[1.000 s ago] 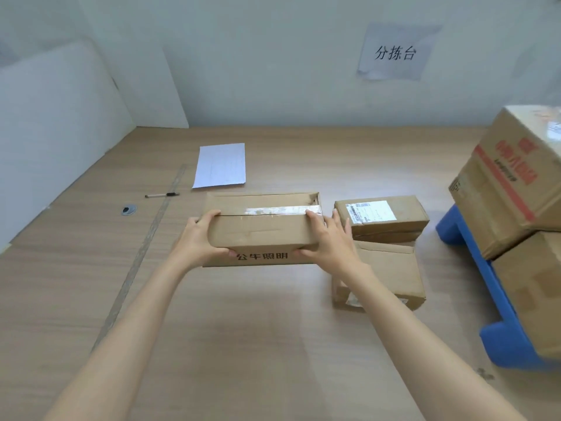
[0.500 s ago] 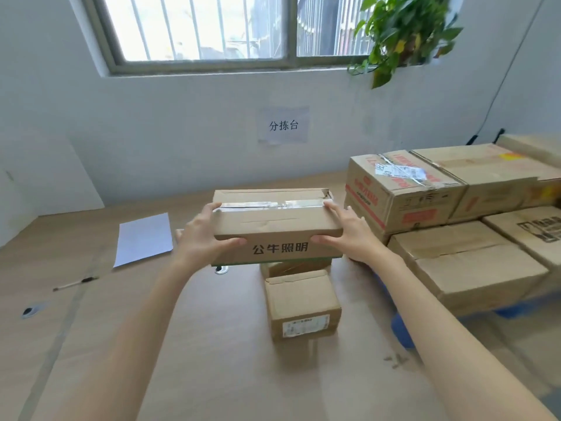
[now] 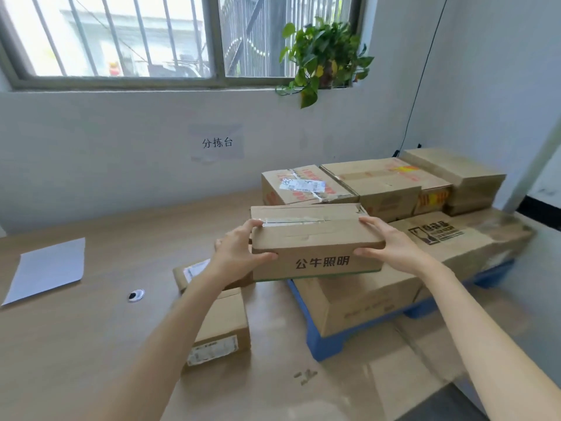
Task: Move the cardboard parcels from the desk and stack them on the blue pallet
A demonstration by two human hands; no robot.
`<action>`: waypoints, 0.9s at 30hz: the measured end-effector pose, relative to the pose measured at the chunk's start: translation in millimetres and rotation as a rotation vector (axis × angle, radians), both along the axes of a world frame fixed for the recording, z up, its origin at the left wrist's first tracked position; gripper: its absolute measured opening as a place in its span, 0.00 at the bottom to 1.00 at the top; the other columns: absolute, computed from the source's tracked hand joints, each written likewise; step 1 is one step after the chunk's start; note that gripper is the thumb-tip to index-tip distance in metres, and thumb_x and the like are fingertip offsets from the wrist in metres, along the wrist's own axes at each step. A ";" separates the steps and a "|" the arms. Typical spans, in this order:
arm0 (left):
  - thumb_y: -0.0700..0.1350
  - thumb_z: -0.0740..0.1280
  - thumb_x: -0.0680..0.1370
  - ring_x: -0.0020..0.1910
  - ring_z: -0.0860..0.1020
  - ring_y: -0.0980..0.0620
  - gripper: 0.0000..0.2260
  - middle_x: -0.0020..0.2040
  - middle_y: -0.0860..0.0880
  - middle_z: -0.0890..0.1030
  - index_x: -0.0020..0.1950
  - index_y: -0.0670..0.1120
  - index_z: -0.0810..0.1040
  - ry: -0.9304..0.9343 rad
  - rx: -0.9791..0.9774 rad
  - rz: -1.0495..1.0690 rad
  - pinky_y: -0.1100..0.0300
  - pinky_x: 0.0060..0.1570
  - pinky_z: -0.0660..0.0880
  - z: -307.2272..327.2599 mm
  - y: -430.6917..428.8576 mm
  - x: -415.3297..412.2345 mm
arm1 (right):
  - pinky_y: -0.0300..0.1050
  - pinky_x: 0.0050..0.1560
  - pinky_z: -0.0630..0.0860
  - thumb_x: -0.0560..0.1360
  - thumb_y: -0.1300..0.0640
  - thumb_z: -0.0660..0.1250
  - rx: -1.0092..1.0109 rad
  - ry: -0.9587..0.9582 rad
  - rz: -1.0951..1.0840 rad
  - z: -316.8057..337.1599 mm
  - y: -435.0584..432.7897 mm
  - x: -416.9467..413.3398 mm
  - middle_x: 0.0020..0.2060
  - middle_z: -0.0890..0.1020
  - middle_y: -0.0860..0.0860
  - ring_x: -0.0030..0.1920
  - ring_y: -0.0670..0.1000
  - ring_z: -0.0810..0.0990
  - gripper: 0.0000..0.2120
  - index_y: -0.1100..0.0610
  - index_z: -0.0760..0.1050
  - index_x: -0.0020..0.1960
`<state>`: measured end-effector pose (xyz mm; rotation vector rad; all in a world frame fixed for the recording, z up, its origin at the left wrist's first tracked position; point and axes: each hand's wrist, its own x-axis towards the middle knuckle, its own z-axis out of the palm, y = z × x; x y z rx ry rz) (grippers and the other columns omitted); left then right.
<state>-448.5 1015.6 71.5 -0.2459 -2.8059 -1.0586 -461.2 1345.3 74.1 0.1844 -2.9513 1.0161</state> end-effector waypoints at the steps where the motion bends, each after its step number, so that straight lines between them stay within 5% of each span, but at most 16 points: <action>1: 0.57 0.76 0.66 0.57 0.77 0.51 0.32 0.58 0.54 0.77 0.67 0.55 0.69 -0.002 -0.001 0.001 0.46 0.63 0.68 -3.6 17.5 -1.4 | 0.46 0.63 0.66 0.70 0.42 0.72 0.003 -0.016 0.003 -2.7 17.9 -3.7 0.75 0.63 0.46 0.70 0.52 0.65 0.37 0.39 0.58 0.74; 12: 0.53 0.76 0.69 0.58 0.76 0.52 0.30 0.54 0.57 0.74 0.67 0.56 0.68 -0.108 0.081 0.038 0.42 0.63 0.70 -41.0 140.4 -2.9 | 0.49 0.62 0.67 0.69 0.44 0.74 -0.024 -0.115 0.136 -35.7 146.9 -47.7 0.75 0.62 0.46 0.70 0.53 0.65 0.38 0.38 0.60 0.73; 27: 0.52 0.77 0.67 0.59 0.76 0.50 0.31 0.61 0.52 0.77 0.67 0.58 0.68 -0.103 0.012 0.207 0.42 0.62 0.71 -61.0 170.5 8.9 | 0.58 0.69 0.66 0.68 0.44 0.75 -0.034 -0.085 0.236 -62.8 160.1 -69.0 0.74 0.63 0.49 0.71 0.55 0.64 0.40 0.38 0.58 0.74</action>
